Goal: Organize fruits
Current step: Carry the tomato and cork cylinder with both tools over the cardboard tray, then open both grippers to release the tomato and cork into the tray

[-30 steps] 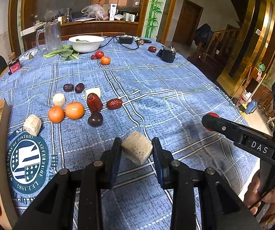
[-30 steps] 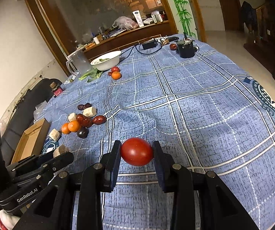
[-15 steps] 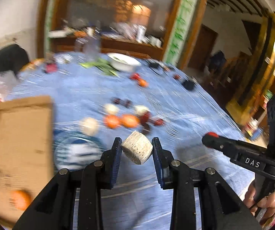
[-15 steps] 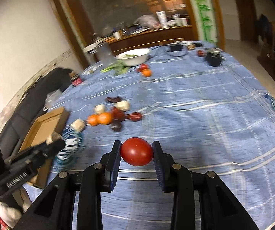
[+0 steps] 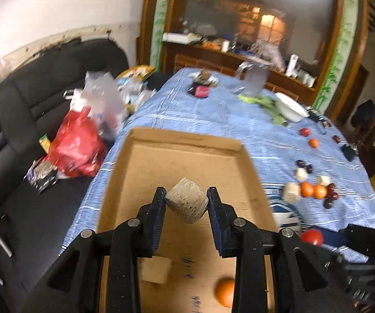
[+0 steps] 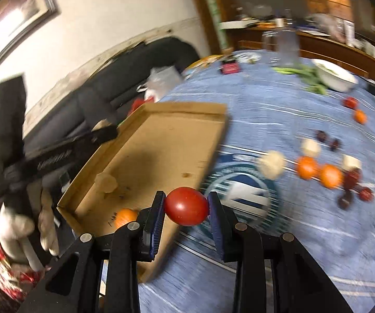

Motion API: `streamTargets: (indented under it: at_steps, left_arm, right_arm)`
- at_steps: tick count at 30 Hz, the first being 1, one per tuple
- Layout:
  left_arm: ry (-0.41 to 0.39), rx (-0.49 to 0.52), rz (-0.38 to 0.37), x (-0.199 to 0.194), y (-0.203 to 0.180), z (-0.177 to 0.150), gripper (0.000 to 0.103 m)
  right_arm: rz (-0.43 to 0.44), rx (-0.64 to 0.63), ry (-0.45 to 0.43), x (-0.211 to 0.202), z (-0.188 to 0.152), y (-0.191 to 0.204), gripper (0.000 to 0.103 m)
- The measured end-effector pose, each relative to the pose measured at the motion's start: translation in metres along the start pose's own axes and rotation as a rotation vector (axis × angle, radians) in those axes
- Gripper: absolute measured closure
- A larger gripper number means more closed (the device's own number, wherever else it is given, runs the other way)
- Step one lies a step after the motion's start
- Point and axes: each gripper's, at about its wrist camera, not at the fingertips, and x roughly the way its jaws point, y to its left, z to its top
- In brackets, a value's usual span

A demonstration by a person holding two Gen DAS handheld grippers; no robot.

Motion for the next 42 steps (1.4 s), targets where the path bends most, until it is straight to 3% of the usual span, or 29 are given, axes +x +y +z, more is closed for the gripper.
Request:
streamTargets:
  at_steps: [7, 17, 20, 22, 24, 26, 31, 39, 42]
  left_arm:
    - [0.124, -0.028, 0.049, 0.042, 0.013, -0.001, 0.072]
    - [0.240, -0.023, 0.093, 0.054, 0.017, -0.012, 0.071]
    - [0.239, -0.052, 0.084, 0.048, 0.021, -0.016, 0.059]
    - [0.225, -0.079, 0.074, 0.040, 0.025, -0.017, 0.053]
    - [0.196, -0.108, 0.049, 0.027, 0.029, -0.018, 0.049]
    - [0.152, -0.147, 0.036, 0.011, 0.033, -0.022, 0.043]
    - [0.076, -0.218, -0.032, -0.026, 0.029, -0.037, 0.042]
    - [0.017, -0.104, -0.103, -0.066, -0.043, -0.037, 0.041]
    - [0.005, -0.051, -0.132, -0.074, -0.076, -0.039, 0.031]
  right_arm:
    - [-0.002, -0.052, 0.070, 0.046, 0.009, 0.020, 0.067]
    - [0.006, -0.094, 0.151, 0.083, 0.003, 0.038, 0.066]
    - [0.010, -0.092, 0.143, 0.079, 0.000, 0.040, 0.064]
    - [0.008, -0.091, 0.124, 0.071, 0.000, 0.041, 0.044]
    - [0.008, -0.087, 0.094, 0.059, -0.002, 0.043, 0.039]
    - [0.006, -0.084, 0.069, 0.046, -0.006, 0.043, 0.039]
    - [-0.021, -0.025, -0.003, 0.002, -0.024, 0.028, 0.038]
    - [-0.068, 0.144, -0.122, -0.074, -0.053, -0.029, 0.036]
    - [-0.098, 0.207, -0.169, -0.102, -0.065, -0.056, 0.030]
